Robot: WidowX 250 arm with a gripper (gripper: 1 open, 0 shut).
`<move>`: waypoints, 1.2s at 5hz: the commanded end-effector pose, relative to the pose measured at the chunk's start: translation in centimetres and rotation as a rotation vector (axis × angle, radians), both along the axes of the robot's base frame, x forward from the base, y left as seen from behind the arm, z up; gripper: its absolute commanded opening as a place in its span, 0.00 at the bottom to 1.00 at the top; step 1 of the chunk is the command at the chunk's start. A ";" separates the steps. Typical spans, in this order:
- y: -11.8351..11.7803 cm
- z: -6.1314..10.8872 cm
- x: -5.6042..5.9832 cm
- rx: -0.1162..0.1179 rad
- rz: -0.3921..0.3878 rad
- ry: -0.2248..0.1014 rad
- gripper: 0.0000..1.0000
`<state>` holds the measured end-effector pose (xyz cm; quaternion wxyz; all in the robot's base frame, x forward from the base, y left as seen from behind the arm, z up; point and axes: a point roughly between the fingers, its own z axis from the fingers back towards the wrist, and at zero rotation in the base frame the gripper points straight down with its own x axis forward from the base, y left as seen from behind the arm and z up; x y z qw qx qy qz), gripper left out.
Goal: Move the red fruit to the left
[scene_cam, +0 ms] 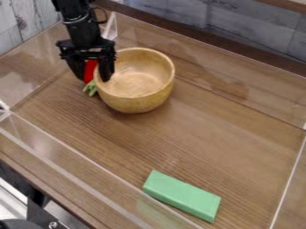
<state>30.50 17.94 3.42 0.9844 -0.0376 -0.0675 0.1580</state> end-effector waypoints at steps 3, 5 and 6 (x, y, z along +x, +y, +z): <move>1.2 1.0 0.8 0.027 0.021 -0.037 0.00; 1.3 0.9 0.9 0.025 0.027 -0.036 0.00; 1.7 2.6 0.8 0.026 0.032 -0.059 1.00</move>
